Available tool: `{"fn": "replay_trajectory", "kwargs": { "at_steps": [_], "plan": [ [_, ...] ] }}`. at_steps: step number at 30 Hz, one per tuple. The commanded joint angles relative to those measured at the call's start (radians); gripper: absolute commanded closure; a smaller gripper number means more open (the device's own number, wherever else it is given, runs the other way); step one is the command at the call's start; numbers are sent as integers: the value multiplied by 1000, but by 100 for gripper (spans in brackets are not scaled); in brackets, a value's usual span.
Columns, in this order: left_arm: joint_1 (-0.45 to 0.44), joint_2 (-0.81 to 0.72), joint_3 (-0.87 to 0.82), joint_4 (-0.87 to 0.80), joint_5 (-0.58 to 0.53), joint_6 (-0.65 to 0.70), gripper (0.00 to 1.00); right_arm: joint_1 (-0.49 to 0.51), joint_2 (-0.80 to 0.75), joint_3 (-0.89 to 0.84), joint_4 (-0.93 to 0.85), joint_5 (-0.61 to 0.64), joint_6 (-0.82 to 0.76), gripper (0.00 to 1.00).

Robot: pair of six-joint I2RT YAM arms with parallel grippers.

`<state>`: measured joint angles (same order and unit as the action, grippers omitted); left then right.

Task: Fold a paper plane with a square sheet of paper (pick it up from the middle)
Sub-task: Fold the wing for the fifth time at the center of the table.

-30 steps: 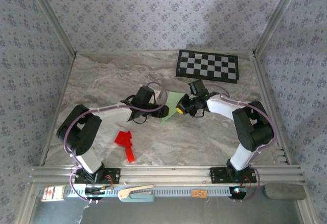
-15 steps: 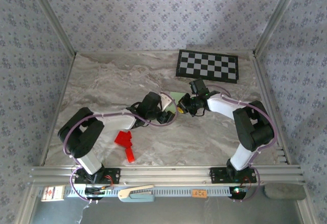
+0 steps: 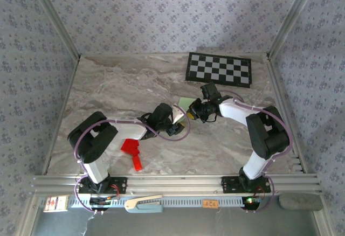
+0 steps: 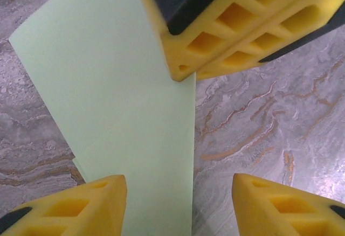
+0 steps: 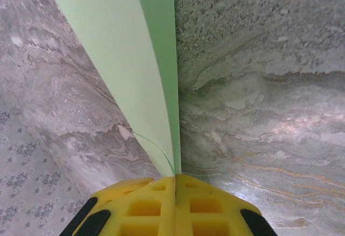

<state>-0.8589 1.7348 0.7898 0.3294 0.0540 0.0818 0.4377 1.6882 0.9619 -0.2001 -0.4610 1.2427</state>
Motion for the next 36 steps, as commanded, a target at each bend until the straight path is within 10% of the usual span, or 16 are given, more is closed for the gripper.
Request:
{"fn": "replay_trajectory", "kwargs": {
  "at_steps": [1, 14, 27, 36],
  "plan": [
    [-6, 26, -1, 47, -34, 26, 49, -6, -27, 21, -29, -17, 25, 100],
    [-7, 49, -20, 82, -69, 19, 65, -5, -18, 28, -53, -31, 52, 94],
    [-9, 68, -30, 93, -65, 27, 77, -18, 29, 61, -134, -12, 19, 60],
    [-8, 71, -44, 110, -47, 21, 80, -33, 80, 99, -163, -20, -5, 56]
  ]
}}
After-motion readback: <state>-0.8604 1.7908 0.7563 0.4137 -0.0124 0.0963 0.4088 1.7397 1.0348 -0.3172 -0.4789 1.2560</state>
